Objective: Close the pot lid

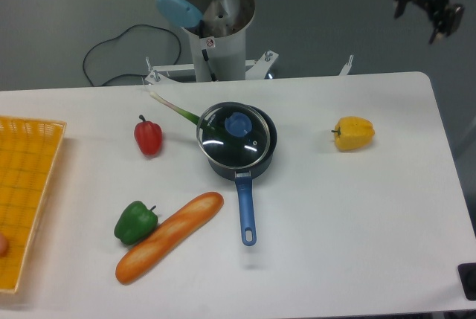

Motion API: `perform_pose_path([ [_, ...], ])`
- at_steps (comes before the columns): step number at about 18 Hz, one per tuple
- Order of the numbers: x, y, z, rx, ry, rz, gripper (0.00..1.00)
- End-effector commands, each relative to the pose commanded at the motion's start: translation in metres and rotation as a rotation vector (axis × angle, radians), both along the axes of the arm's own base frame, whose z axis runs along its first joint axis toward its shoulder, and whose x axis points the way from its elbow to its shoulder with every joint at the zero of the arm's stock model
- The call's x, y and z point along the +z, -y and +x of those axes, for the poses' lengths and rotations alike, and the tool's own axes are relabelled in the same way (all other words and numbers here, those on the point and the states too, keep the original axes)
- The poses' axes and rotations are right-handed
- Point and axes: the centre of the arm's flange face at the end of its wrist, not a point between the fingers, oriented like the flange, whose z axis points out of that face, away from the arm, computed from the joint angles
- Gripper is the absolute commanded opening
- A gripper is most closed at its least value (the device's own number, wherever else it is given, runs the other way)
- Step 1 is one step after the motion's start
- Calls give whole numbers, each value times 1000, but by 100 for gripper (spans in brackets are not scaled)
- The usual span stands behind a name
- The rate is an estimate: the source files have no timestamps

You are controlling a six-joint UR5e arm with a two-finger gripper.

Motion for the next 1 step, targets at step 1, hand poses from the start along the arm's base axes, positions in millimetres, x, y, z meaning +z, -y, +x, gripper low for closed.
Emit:
perform_pose_path([
  [1, -1, 8, 0, 14, 4, -7, 100],
])
